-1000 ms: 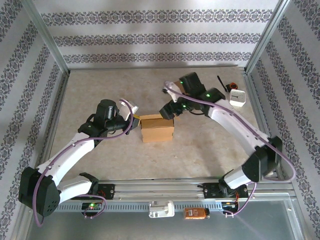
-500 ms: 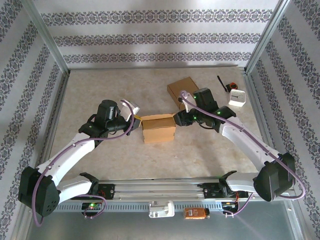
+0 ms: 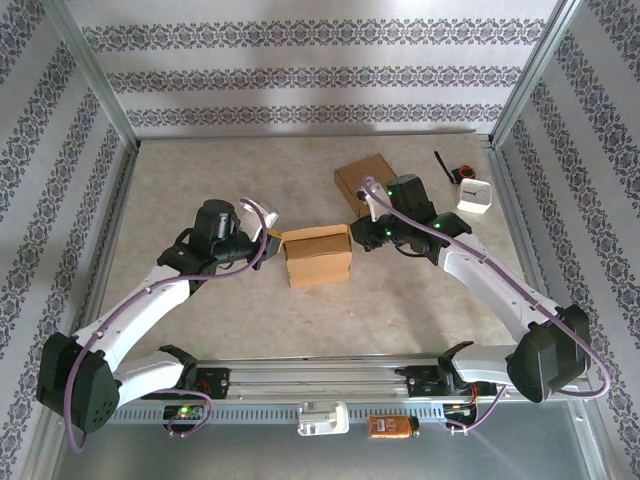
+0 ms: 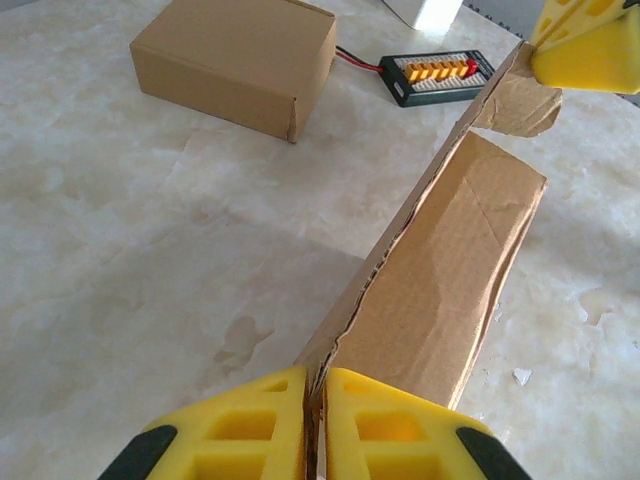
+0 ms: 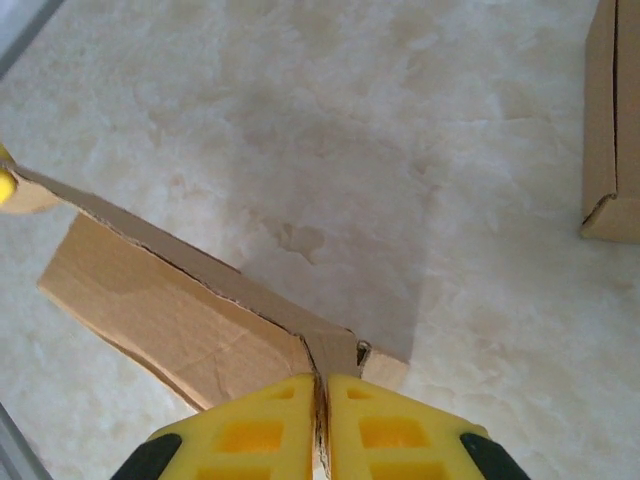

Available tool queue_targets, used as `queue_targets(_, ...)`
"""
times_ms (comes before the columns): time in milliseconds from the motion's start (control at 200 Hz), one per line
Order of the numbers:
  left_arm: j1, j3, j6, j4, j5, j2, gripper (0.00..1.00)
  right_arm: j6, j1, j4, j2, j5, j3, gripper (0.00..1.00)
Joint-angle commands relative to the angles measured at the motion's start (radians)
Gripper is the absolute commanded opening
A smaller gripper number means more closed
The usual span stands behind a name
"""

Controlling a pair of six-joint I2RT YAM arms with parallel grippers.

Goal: Fold the paper box

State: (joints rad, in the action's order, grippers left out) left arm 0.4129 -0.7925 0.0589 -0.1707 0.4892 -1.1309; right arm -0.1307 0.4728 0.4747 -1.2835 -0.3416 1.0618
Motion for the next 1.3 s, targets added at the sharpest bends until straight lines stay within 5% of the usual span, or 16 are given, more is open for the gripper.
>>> queue_targets(0, 0.02, -0.015, -0.072, 0.065, -0.004, -0.014, 0.12, -0.139, -0.005, -0.041, 0.001, -0.006, -0.019, 0.12)
queue_targets(290, 0.034, -0.008, -0.085, 0.075, -0.025, -0.001, 0.12, -0.35, 0.023, -0.088, 0.024, 0.017, -0.072, 0.11)
queue_targets(550, 0.038, -0.012, -0.116, 0.075, -0.026, -0.009, 0.12, -0.343, 0.03, -0.066, 0.056, 0.045, -0.125, 0.11)
queue_targets(949, 0.063, 0.01, -0.441, 0.176, -0.023, -0.019, 0.12, -0.357, 0.049, -0.092, 0.051, 0.051, -0.17, 0.13)
queue_targets(1294, 0.069, -0.023, -0.545, 0.137, -0.036, -0.088, 0.13, -0.332, 0.08, -0.095, 0.044, 0.075, -0.168, 0.13)
